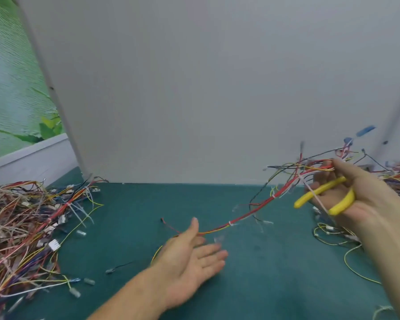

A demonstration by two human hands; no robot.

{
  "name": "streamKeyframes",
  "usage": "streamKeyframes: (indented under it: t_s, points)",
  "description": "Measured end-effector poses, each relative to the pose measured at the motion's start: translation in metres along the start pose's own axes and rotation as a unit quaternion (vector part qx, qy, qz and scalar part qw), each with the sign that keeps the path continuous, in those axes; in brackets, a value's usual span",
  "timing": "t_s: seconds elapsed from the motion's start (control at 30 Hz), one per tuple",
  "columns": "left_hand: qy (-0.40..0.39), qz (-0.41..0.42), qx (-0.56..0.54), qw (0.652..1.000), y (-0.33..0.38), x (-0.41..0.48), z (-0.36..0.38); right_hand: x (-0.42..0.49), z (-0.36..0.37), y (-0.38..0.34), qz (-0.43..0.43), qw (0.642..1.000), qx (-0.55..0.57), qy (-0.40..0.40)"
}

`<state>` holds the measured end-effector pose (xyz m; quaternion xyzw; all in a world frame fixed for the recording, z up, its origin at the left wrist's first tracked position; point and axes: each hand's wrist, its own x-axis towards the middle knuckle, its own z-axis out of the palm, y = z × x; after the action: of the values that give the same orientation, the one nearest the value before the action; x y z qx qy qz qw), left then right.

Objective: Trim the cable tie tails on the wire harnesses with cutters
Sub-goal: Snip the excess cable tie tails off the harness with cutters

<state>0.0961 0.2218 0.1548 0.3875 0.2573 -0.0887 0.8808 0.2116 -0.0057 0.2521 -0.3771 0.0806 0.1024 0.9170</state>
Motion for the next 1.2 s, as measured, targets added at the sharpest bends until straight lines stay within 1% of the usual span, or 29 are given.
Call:
streamKeyframes:
  t_s: [0.07,0.1,0.17,0.23,0.3,0.4,0.5,0.63,0.8,0.93,1.03,1.2]
  points:
    - [-0.001,0.083,-0.104,0.991,0.021,0.014,0.009,-0.008,-0.001,-0.010,-0.016,1.000,-0.020,-0.009]
    - [-0.011,0.125,-0.129,0.984,0.031,0.019,0.008,-0.010,-0.007,-0.012,-0.021,0.999,-0.047,-0.002]
    - [-0.022,0.183,-0.158,0.970,0.043,0.021,0.001,-0.009,-0.028,-0.008,-0.034,0.990,-0.133,0.033]
    - [-0.010,0.204,-0.113,0.972,0.041,0.025,-0.010,-0.009,-0.051,0.010,-0.042,0.969,-0.234,0.067]
    - [0.014,0.200,-0.051,0.978,0.033,0.027,-0.020,-0.013,-0.070,0.035,-0.020,0.949,-0.306,0.072]
    - [0.046,0.181,-0.023,0.982,0.021,0.028,-0.036,-0.022,-0.082,0.066,0.029,0.927,-0.370,0.049]
    - [0.049,0.191,0.008,0.980,0.016,0.028,-0.047,-0.027,-0.083,0.078,0.016,0.915,-0.403,0.032]
    - [0.043,0.227,0.059,0.971,0.009,0.029,-0.058,-0.030,-0.082,0.078,0.003,0.911,-0.412,0.018]
    - [0.035,0.247,0.068,0.966,0.013,0.033,-0.067,-0.030,-0.087,0.078,-0.006,0.913,-0.408,0.005]
    - [0.044,0.268,0.059,0.961,0.016,0.040,-0.070,-0.025,-0.092,0.078,0.012,0.927,-0.375,-0.009]
    - [0.046,0.281,0.043,0.958,0.017,0.045,-0.072,-0.020,-0.093,0.077,0.023,0.938,-0.346,0.001]
    - [0.049,0.295,0.038,0.953,0.018,0.052,-0.074,-0.015,-0.094,0.077,0.032,0.943,-0.332,0.017]
